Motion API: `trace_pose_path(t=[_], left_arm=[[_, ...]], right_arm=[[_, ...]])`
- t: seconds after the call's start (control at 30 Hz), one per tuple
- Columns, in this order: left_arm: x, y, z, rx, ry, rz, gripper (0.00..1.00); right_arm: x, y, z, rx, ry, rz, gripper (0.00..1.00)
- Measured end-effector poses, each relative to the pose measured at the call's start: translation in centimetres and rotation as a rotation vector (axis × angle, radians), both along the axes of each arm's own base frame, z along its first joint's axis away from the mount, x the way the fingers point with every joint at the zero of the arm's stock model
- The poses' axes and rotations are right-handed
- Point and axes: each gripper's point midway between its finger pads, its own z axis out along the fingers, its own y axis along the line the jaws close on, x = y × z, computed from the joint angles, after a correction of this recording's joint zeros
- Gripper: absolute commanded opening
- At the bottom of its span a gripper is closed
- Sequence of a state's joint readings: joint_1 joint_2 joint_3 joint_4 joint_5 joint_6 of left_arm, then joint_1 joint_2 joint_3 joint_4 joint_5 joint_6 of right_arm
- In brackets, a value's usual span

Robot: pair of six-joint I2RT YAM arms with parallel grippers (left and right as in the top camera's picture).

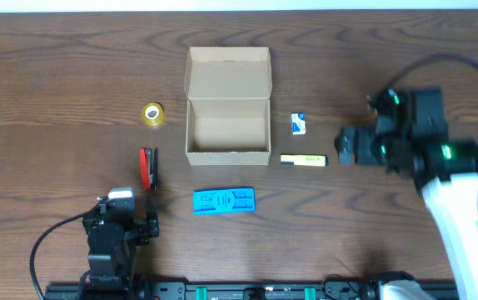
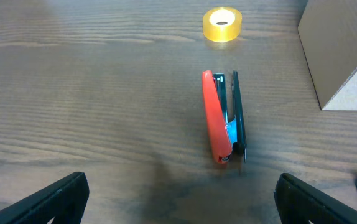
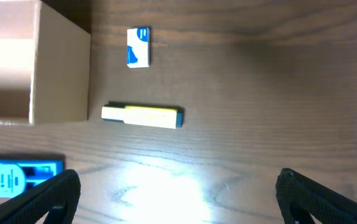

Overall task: Pack container
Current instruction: 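Reach the right gripper to the white staples box and grasp it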

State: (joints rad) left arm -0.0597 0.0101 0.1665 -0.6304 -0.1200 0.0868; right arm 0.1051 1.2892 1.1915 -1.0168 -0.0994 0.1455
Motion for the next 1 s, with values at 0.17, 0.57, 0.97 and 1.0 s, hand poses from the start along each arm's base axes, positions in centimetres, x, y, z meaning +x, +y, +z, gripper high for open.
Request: trace_pose_path(t=[0.17,0.57,0.97,1.0], left_arm=[[0.0,0.0,0.0,0.0,-0.002,0.0,0.95],[0.0,0.0,0.0,0.0,-0.002,0.0,0.95],[0.0,0.0,0.0,0.0,-0.002,0.0,0.95],[0.0,0.0,0.0,0.0,-0.001,0.0,0.95]], right_arm=[[3.6,1.6,-1.7,-0.008,0.088,0.029,0.99],[7.5,5.6,-10.6,-0.058,0.252,0.067,0.99],[9.9,7.4,-14.5,-0.067,0.224,0.102,0.99],[10.3,7.5,-14.8,-0.065,0.215,0.102,0.99]])
